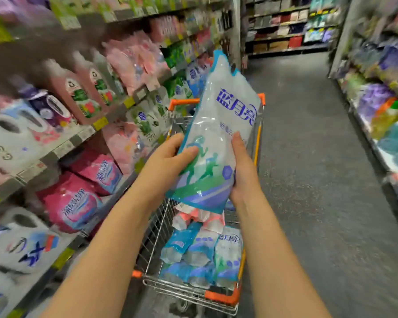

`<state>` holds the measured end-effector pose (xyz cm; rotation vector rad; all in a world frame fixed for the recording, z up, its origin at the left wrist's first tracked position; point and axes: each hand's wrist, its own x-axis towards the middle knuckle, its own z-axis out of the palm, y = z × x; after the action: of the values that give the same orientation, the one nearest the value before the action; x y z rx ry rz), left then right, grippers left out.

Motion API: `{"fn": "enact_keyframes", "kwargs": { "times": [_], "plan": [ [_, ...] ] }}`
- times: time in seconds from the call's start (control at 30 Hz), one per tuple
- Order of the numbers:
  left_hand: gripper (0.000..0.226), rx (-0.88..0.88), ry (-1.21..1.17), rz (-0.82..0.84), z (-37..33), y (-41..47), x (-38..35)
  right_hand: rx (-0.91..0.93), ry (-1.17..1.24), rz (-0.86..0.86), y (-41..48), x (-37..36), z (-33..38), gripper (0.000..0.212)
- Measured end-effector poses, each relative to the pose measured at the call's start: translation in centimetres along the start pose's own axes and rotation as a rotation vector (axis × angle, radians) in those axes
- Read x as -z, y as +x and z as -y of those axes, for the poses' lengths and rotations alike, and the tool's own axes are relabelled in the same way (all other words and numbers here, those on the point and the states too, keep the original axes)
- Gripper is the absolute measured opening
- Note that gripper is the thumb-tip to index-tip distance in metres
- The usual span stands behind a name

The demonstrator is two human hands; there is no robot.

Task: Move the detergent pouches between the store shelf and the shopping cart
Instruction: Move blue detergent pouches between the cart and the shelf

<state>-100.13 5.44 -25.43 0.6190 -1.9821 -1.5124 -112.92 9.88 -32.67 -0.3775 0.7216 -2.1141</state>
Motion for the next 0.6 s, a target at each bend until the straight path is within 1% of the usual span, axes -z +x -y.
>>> {"fn": "enact_keyframes", "kwargs": {
  "times": [0.03, 0.07, 0.2, 0.27, 0.33, 0.4, 0.5, 0.53, 0.6],
  "plan": [
    [0.016, -0.019, -0.005, -0.027, -1.1, -0.6, 0.2, 0.032, -0.032, -0.003, -0.5, -1.3, 0.8, 0.086],
    [0.016, -0.038, -0.015, -0.056, -2.1, -1.1, 0.5, 0.064, -0.062, -0.004, -1.0, -2.5, 1.5, 0.085],
    [0.027, -0.131, -0.059, -0.138, -5.4, -3.3, 1.7, 0.171, -0.165, 0.108, -3.9, -8.0, 4.0, 0.052],
    [0.032, -0.194, -0.018, -0.201, -6.7, -4.7, 2.8, 0.213, -0.210, 0.164, -5.2, -10.4, 4.5, 0.044],
    [0.038, -0.233, -0.006, -0.266, -8.0, -6.4, 3.9, 0.249, -0.275, 0.210, -6.6, -12.6, 4.5, 0.049],
    [0.046, -0.261, -0.033, -0.327, -9.2, -8.6, 4.8, 0.280, -0.329, 0.258, -8.2, -14.6, 4.1, 0.060],
    [0.071, -0.271, -0.012, -0.458, -10.2, -12.9, 6.1, 0.288, -0.374, 0.299, -11.5, -17.2, 2.7, 0.075],
    [0.076, -0.271, -0.004, -0.513, -10.1, -14.6, 6.7, 0.284, -0.399, 0.309, -12.8, -18.0, 2.0, 0.079],
    [0.078, -0.252, -0.018, -0.634, -10.1, -18.1, 8.0, 0.264, -0.452, 0.357, -15.3, -19.6, 0.2, 0.085]
  ]
}}
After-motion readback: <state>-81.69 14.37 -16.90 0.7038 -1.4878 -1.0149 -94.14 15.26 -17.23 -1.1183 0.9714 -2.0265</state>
